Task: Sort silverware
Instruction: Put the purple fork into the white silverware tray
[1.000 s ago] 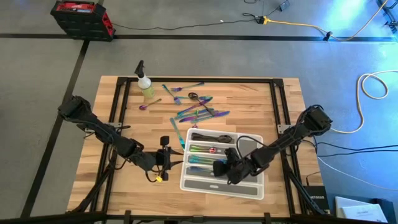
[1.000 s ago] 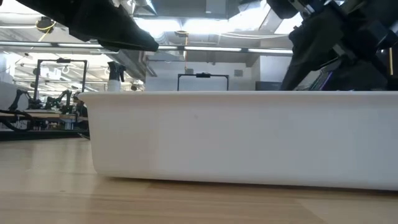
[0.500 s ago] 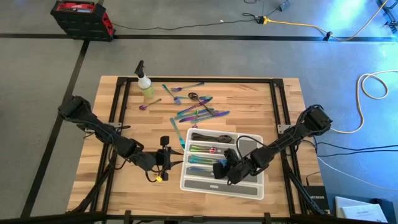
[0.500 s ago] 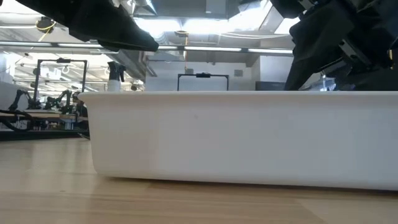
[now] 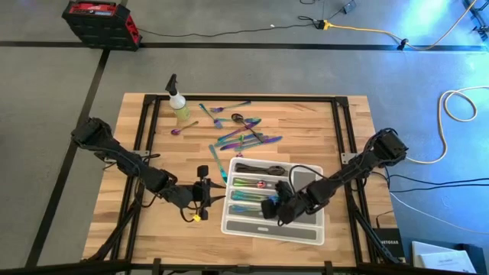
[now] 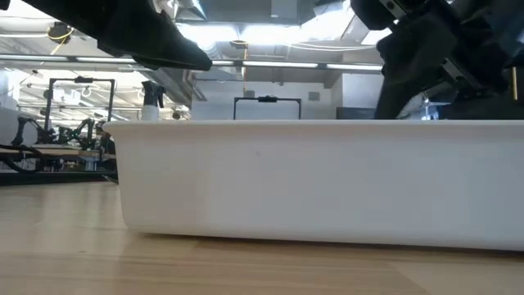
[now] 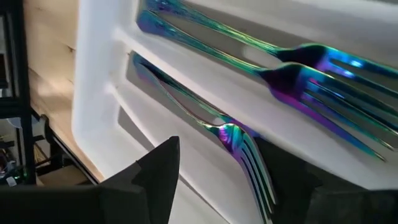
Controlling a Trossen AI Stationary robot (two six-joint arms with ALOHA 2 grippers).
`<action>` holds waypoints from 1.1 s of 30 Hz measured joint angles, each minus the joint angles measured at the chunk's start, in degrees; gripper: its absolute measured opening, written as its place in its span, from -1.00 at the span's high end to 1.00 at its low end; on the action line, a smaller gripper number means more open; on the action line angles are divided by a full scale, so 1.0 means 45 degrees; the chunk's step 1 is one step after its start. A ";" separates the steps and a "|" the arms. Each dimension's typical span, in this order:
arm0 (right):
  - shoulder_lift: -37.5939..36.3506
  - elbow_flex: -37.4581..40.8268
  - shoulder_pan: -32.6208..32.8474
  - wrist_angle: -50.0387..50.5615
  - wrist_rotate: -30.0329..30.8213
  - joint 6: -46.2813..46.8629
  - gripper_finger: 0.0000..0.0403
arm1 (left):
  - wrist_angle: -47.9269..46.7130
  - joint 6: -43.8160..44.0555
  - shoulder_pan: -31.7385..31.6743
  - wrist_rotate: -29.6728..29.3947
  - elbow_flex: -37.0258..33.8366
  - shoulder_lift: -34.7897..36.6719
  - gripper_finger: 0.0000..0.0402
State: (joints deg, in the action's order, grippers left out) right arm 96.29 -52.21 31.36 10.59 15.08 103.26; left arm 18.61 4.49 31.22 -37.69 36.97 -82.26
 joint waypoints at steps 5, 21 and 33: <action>0.0298 -0.0297 -0.0384 0.0162 -0.0770 -0.0552 0.10 | 0.0000 0.0000 0.0000 0.0005 0.0000 0.0000 0.41; 0.0894 -0.1785 -0.0560 0.3286 -0.1427 -0.1473 0.10 | -0.0004 0.0000 -0.0014 0.0005 0.0000 0.0000 0.41; 0.0894 -0.2817 -0.0555 0.5543 -0.1691 -0.1837 0.10 | -0.0005 0.0053 -0.0010 0.0005 0.0000 0.0000 0.41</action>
State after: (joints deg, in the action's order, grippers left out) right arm 100.31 -64.89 28.86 35.53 7.47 95.00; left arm 18.59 4.73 31.18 -37.67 36.97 -82.26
